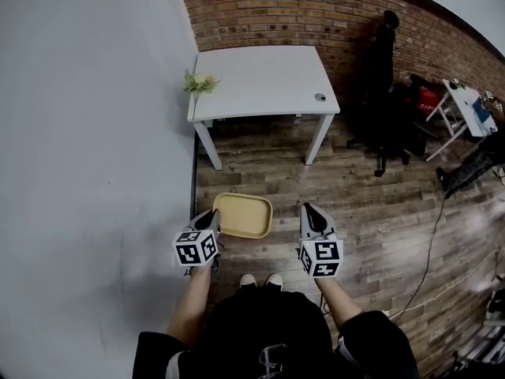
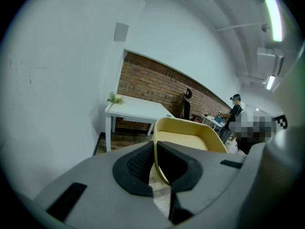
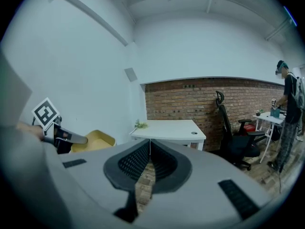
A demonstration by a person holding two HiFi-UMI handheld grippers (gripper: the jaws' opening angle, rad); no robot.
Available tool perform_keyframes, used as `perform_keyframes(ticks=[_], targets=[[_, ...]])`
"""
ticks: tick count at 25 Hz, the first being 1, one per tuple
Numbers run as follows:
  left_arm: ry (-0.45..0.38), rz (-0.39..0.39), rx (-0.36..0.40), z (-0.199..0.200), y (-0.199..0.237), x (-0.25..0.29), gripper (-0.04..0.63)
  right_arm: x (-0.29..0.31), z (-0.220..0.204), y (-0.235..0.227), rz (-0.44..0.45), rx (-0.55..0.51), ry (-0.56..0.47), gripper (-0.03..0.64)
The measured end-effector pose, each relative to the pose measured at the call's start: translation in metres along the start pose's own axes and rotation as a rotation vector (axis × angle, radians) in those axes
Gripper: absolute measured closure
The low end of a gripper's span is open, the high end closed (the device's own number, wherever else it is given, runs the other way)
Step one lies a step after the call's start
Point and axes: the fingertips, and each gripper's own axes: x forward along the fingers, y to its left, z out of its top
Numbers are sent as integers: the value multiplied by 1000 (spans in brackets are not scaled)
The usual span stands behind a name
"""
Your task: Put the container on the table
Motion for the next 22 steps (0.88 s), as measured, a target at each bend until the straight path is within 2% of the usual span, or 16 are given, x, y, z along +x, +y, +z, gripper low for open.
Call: perform_keyframes(ticks=[14, 22], targets=[[16, 4, 2, -5, -32, 15, 568, -9, -14, -27, 32, 25, 38, 591], [25, -16, 3, 8, -24, 52, 568, 24, -15, -37, 28, 27, 52, 592]])
